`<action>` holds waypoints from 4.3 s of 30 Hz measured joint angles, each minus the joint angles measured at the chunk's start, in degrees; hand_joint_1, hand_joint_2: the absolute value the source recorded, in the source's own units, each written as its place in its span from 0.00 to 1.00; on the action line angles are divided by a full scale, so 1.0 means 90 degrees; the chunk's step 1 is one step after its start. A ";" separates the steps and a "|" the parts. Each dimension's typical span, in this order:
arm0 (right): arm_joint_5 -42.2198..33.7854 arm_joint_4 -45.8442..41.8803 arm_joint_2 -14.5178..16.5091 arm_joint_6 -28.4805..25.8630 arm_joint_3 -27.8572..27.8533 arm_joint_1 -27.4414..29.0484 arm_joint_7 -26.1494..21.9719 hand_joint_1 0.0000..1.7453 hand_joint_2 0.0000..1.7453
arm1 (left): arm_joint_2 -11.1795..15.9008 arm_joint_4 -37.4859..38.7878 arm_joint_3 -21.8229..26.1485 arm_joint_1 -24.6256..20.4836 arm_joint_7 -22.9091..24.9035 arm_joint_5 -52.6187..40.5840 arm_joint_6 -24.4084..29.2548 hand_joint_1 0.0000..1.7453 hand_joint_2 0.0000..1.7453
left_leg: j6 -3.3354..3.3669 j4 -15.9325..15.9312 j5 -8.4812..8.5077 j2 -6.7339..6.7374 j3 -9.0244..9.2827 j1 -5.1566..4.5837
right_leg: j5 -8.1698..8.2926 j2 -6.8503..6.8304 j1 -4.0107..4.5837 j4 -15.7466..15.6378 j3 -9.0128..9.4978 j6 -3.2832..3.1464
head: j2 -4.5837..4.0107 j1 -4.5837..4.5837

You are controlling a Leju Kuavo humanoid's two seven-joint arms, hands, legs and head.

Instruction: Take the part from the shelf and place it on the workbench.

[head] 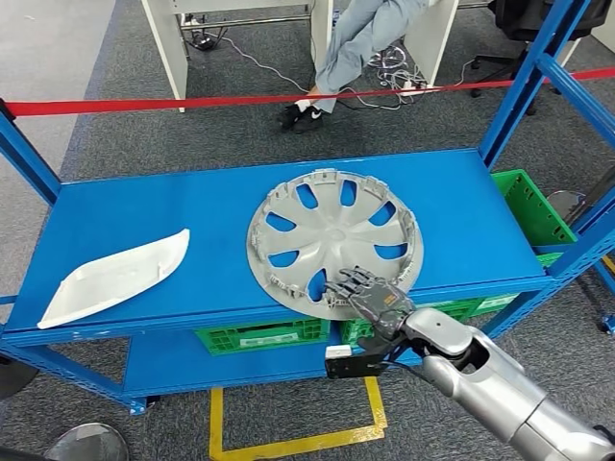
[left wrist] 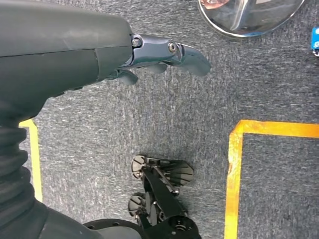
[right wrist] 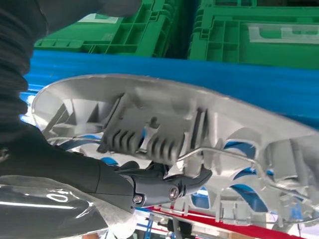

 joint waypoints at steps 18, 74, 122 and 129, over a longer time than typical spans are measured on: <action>0.0091 0.0182 0.0080 -0.0330 0.0023 -0.0027 -0.0059 1.00 1.00 | 0.0015 0.0111 0.0242 -0.0090 -0.0151 -0.0267 0.0026 0.00 1.00 | 0.0000 0.0001 0.0000 0.0000 0.0001 0.0000 | 0.0000 0.0002 0.0000 0.0000 -0.0001 0.0000 | 0.0000 -0.0001; 0.1345 -0.3517 0.0875 -0.4580 -0.2339 0.2072 -0.0907 1.00 1.00 | -0.0310 -0.0215 0.0868 -0.0105 -0.0975 -0.1057 0.0296 0.00 1.00 | 0.0005 0.0006 0.0004 -0.0004 -0.0037 0.0000 | 0.0003 -0.0006 0.0001 0.0000 -0.0034 -0.0001 | 0.0001 -0.0001; 0.0143 -0.4043 0.0948 -0.4605 -0.2664 0.2601 -0.1929 1.00 1.00 | -0.0212 -0.0220 -0.0214 -0.0007 -0.0769 -0.0881 0.0990 0.00 1.00 | 0.0128 -0.0243 0.0054 -0.0139 0.0155 0.0065 | -0.0111 0.0084 -0.0045 0.0631 -0.0885 0.0129 | 0.0001 0.0034; 0.0101 -0.4070 0.0797 -0.4552 -0.2663 0.2652 -0.1826 1.00 1.00 | -0.0177 -0.0098 -0.0361 -0.0052 -0.0760 -0.0833 0.1075 0.00 1.00 | 0.0125 -0.0095 0.0426 -0.0086 -0.0443 -0.0002 | -0.0104 0.0053 -0.0015 0.0788 -0.0149 0.0096 | 0.0001 0.0043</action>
